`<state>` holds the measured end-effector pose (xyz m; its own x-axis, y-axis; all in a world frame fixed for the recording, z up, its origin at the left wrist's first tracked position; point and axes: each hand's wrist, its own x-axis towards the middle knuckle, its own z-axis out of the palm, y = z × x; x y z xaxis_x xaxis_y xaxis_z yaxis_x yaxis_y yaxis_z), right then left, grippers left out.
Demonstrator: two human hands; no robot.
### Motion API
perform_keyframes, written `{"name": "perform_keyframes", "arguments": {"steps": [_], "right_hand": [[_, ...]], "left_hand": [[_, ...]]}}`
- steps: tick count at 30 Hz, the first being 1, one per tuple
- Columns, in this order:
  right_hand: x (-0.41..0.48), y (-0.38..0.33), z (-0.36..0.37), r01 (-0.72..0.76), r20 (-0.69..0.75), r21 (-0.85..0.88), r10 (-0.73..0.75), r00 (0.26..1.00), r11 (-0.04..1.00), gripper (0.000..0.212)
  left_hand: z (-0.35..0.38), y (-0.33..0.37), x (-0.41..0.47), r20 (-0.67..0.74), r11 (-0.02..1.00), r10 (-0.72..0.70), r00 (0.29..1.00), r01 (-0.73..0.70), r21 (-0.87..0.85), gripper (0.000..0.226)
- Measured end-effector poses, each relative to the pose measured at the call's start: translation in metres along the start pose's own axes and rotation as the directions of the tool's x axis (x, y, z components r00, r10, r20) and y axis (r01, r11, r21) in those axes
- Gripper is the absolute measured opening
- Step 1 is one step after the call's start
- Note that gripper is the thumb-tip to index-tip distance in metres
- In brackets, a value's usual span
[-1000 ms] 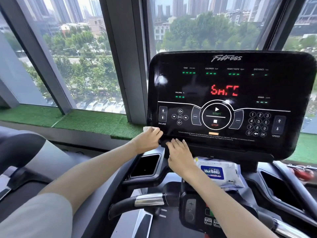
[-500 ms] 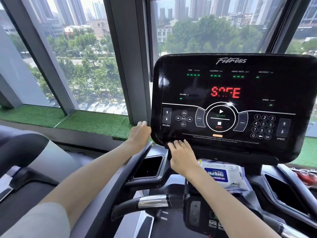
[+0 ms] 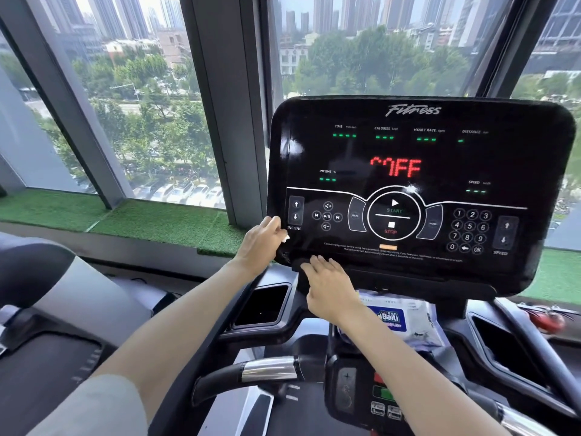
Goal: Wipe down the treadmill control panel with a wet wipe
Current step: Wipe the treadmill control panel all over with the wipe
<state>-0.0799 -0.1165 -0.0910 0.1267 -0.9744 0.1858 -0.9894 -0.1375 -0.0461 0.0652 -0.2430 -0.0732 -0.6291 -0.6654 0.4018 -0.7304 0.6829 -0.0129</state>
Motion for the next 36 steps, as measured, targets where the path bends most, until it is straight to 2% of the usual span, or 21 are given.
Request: {"name": "perform_keyframes", "arguments": {"steps": [1, 4, 6, 8, 10, 12, 15, 18, 20, 22, 24, 25, 26, 28, 30, 33, 36], "right_hand": [[0.0, 0.0, 0.0, 0.0, 0.004, -0.001, 0.0, 1.0, 1.0, 0.054], [0.0, 0.0, 0.001, 0.004, -0.004, 0.0, -0.004, 1.0, 1.0, 0.054], [-0.001, 0.001, 0.002, 0.003, -0.008, 0.012, -0.003, 1.0, 1.0, 0.054], [-0.002, 0.002, 0.002, 0.001, 0.002, 0.019, -0.001, 1.0, 1.0, 0.054], [-0.003, 0.003, 0.003, -0.002, 0.012, 0.023, 0.002, 1.0, 1.0, 0.056], [-0.002, 0.002, 0.003, 0.001, 0.014, 0.014, -0.002, 1.0, 1.0, 0.057], [-0.001, 0.0, 0.005, -0.005, 0.01, 0.021, 0.005, 1.0, 1.0, 0.056], [-0.001, -0.002, 0.006, -0.012, -0.022, 0.034, 0.012, 1.0, 0.999, 0.054], [-0.001, -0.001, 0.008, -0.01, -0.018, 0.033, 0.011, 1.0, 0.999, 0.053], [0.0, 0.001, 0.009, -0.025, -0.019, 0.045, 0.026, 0.999, 0.999, 0.054], [0.001, 0.002, 0.008, -0.033, -0.022, 0.041, 0.034, 0.999, 0.999, 0.055], [0.001, 0.003, 0.009, -0.033, -0.019, 0.037, 0.033, 0.999, 0.999, 0.055], [0.001, 0.004, 0.009, -0.035, -0.017, 0.041, 0.035, 0.999, 0.999, 0.054], [0.0, 0.004, 0.009, -0.048, -0.024, 0.063, 0.05, 0.998, 0.997, 0.053], [-0.001, 0.0, 0.008, -0.075, -0.024, 0.134, 0.079, 0.997, 0.988, 0.051], [-0.008, -0.002, 0.004, -0.168, -0.068, 0.294, 0.196, 0.978, 0.941, 0.046], [-0.029, 0.01, -0.004, -0.247, -0.181, 0.342, 0.321, 0.93, 0.907, 0.039]], "left_hand": [[0.002, 0.0, -0.003, 0.03, 0.997, 0.062, 0.998, -0.064, 0.035, 0.002], [0.007, -0.005, -0.014, 0.101, 0.95, 0.237, 0.966, -0.252, 0.183, 0.012], [0.009, -0.011, -0.026, 0.279, 0.889, 0.286, 0.917, -0.363, 0.281, 0.006], [0.014, -0.016, -0.043, 0.497, 0.835, 0.252, 0.831, -0.446, 0.323, 0.02], [0.015, -0.023, -0.06, 0.561, 0.87, 0.192, 0.805, -0.404, 0.282, 0.024], [0.01, -0.027, -0.07, 0.475, 0.946, 0.171, 0.863, -0.279, 0.166, 0.019], [0.006, -0.026, -0.064, 0.139, 0.996, 0.04, 0.989, -0.029, -0.081, 0.016], [0.004, -0.005, -0.038, -0.112, 0.956, -0.188, 0.976, 0.156, -0.25, 0.02], [0.008, 0.009, -0.029, -0.087, 0.936, -0.22, 0.972, 0.185, -0.299, 0.023], [0.025, 0.012, -0.038, 0.097, 0.957, -0.132, 0.987, 0.152, -0.247, 0.021], [0.039, 0.01, -0.06, 0.299, 0.982, -0.018, 0.954, 0.073, -0.175, 0.017], [0.045, 0.008, -0.071, 0.331, 0.983, -0.004, 0.944, 0.064, -0.17, 0.019], [0.044, 0.007, -0.079, 0.316, 0.977, -0.04, 0.948, 0.103, -0.186, 0.02], [0.035, 0.0, -0.082, 0.2, 0.963, -0.13, 0.971, 0.172, -0.208, 0.021], [0.015, -0.003, -0.074, 0.099, 0.947, -0.169, 0.981, 0.189, -0.26, 0.023], [-0.01, 0.01, -0.049, 0.002, 0.934, -0.106, 0.994, 0.101, -0.342, 0.03], [-0.021, 0.054, -0.026, -0.116, 0.915, -0.008, 0.993, -0.04, -0.402, 0.035]]}}
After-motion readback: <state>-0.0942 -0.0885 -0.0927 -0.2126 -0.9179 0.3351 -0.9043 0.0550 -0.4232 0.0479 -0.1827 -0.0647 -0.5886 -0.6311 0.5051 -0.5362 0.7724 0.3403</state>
